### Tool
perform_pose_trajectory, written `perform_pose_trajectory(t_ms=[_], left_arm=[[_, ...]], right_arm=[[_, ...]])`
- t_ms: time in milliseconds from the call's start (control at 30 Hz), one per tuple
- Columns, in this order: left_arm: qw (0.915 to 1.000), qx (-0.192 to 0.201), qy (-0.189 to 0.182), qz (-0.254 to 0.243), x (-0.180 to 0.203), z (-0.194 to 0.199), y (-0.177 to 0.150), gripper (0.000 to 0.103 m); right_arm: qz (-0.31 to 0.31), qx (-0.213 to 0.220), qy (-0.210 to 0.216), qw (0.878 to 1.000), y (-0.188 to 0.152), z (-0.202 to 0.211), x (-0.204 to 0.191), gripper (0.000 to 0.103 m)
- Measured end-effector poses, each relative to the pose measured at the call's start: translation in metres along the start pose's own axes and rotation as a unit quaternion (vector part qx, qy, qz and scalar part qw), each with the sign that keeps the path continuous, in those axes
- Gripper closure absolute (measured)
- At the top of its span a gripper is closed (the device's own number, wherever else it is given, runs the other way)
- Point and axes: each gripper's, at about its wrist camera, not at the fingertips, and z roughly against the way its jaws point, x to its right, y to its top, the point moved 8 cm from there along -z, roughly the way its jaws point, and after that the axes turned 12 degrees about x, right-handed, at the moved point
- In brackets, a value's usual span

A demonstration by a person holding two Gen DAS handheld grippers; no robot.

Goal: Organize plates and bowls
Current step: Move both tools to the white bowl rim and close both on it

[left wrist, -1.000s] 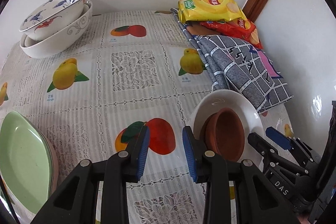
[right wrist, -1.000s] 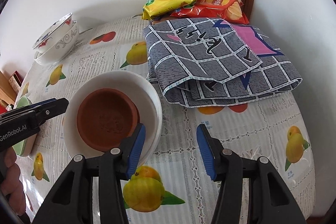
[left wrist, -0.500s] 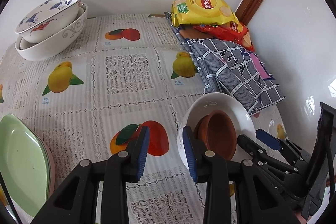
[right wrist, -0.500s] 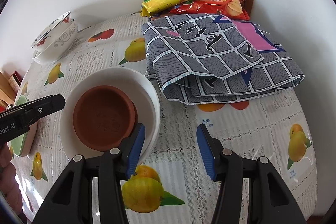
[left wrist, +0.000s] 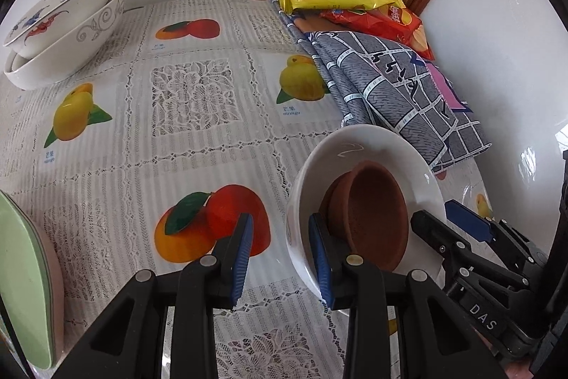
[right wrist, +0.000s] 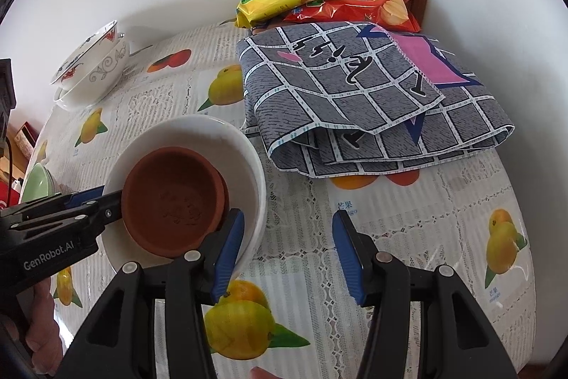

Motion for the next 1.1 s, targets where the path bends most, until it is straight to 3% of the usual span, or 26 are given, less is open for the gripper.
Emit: perform_pose_trajectory(t_ms=[167,733,800,867,900,967,1100], left_arm=[[0.9996,-0.006,0.022,-0.016,0.002,-0.006,0.002,0.07],[0.9997,0.0,0.023,-0.01,0.0,-0.017,-0.001,0.069],[0.9999,-0.001,0.011,-0.001,0.001,-0.018,-0.001,0.073],[0.9999,-0.005,-0.012,0.007,0.006,-0.018,-0.002,0.088],[0.9999,-0.003,-0.014,0.008,0.008,-0.018,-0.002,0.089],[1.0,0.007,0.0,-0.005,0.011,-0.017,-0.001,0.09],[0.9999,0.01,0.0,0.0,0.011,-0.017,-0.002,0.091]], right_arm=[[0.006,0.0,0.0,1.0,0.0,-0.004,-0.002,0.052],[-0.023,-0.012,-0.001,1.0,-0.002,-0.018,0.004,0.049],[-0.036,-0.013,0.011,0.999,-0.003,-0.018,0.003,0.056],[-0.036,-0.01,0.019,0.999,-0.001,-0.017,-0.001,0.067],[-0.033,-0.009,0.022,0.999,-0.001,-0.017,-0.004,0.07],[-0.033,-0.009,0.031,0.999,0.0,-0.016,-0.01,0.087],[-0.041,0.001,0.028,0.999,-0.001,-0.014,-0.014,0.092]])
